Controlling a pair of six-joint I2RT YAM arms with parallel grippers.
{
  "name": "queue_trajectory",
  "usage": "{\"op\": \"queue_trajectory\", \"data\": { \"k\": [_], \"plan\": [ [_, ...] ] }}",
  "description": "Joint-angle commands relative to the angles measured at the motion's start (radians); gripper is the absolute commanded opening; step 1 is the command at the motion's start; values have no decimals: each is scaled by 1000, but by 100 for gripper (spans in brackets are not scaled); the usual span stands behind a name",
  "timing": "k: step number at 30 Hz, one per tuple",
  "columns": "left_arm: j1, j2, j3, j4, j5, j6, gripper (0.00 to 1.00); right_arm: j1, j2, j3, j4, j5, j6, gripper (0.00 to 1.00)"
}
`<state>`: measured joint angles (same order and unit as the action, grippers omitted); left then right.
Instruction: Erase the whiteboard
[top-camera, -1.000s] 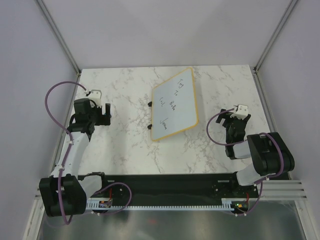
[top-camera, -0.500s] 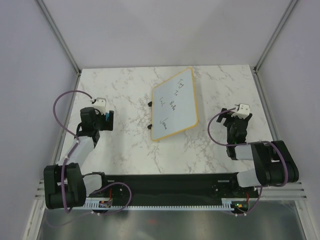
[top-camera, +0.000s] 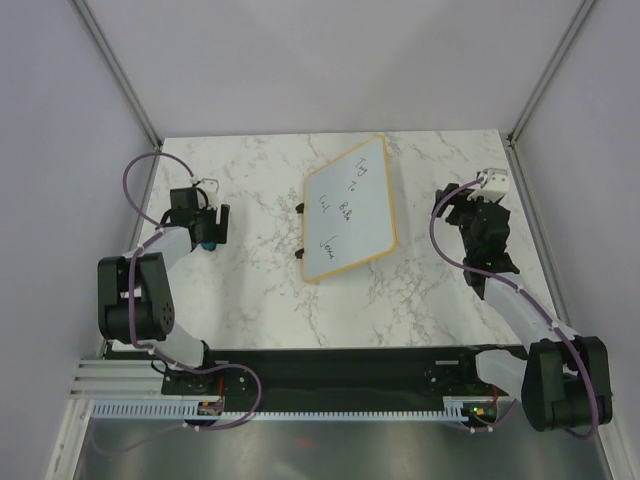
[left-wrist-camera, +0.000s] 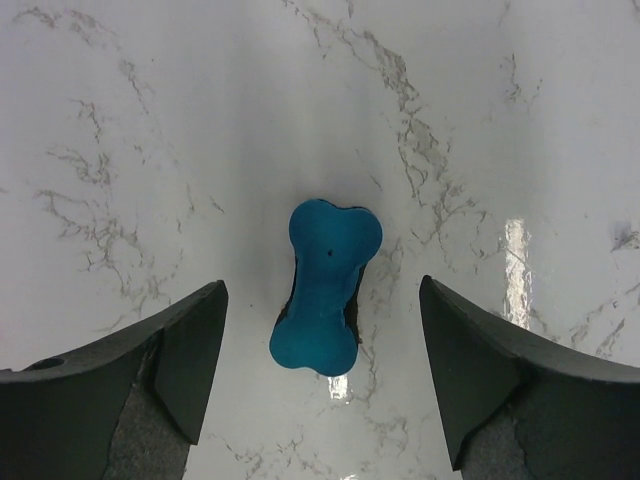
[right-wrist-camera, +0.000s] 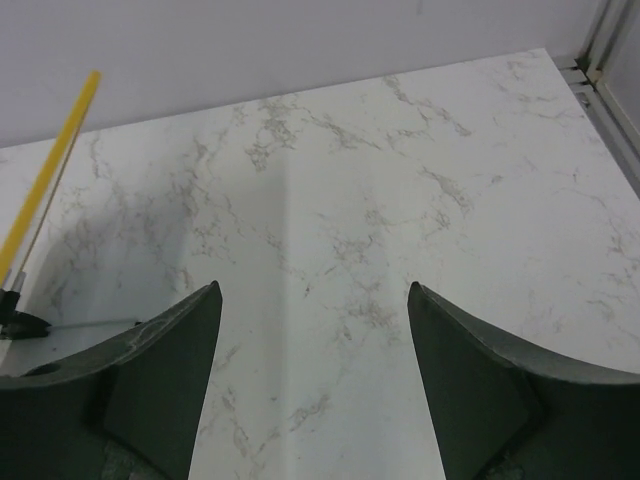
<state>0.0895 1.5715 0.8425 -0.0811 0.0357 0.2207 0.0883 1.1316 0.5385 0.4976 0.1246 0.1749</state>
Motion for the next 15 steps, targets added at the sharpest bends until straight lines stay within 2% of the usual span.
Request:
{"op": "queue_trajectory", "data": {
  "k": [1,8,11,15],
  "plan": [
    [6,47,53,-9,3,-17,84,2,-50,80,-245,-120,80,83],
    [12,71,69,-45,-3,-1,76,2,-128,161,-433,-265,153,79],
    [13,82,73,-65,-7,5,73,4,-170,158,-472,-328,205,76],
    [15,93,92,-62,10,8,64,11,-214,137,-495,-382,230,73]
  ]
}}
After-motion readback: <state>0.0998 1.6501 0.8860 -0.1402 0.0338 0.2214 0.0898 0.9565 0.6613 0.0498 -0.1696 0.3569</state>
